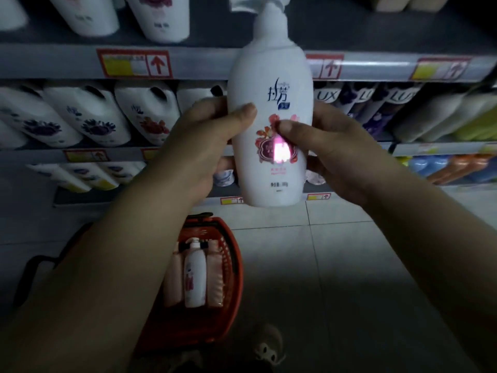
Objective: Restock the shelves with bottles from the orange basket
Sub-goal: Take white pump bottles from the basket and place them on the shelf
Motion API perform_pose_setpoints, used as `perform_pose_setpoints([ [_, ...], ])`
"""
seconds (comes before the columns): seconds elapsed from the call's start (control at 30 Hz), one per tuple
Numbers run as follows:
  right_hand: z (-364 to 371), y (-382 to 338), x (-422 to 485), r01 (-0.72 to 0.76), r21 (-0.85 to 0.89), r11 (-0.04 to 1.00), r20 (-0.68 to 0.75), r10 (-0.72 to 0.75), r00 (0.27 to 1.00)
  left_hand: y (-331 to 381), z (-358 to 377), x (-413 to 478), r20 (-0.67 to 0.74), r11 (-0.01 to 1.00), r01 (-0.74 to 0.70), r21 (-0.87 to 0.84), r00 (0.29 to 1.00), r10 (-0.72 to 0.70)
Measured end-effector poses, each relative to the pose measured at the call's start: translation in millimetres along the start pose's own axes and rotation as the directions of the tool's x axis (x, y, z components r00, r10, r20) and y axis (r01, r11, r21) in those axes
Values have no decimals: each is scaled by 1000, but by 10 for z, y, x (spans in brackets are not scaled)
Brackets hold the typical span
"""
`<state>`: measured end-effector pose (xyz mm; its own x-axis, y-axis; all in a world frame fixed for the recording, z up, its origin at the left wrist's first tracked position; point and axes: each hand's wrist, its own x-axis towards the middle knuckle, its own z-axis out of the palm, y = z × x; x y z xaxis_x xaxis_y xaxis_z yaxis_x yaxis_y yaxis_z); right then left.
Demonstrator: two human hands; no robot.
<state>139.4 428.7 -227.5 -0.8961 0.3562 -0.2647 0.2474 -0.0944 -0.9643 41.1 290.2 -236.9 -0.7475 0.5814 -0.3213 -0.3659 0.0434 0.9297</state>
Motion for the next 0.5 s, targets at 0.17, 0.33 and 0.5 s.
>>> perform_pose_setpoints([
  [0.17,-221,-392,205,101,-35,994,3,-101,995,348,240,150,-34,985,-166,50,985,168],
  [0.33,-272,-701,608,212,-28,977,-62,-213,975,682,249,472,-100,909,-368,196,915,391],
  [0.5,-233,-893,1092,286,-54,957,-107,-290,951,913,235,836,-233,833,-431,347,821,522],
])
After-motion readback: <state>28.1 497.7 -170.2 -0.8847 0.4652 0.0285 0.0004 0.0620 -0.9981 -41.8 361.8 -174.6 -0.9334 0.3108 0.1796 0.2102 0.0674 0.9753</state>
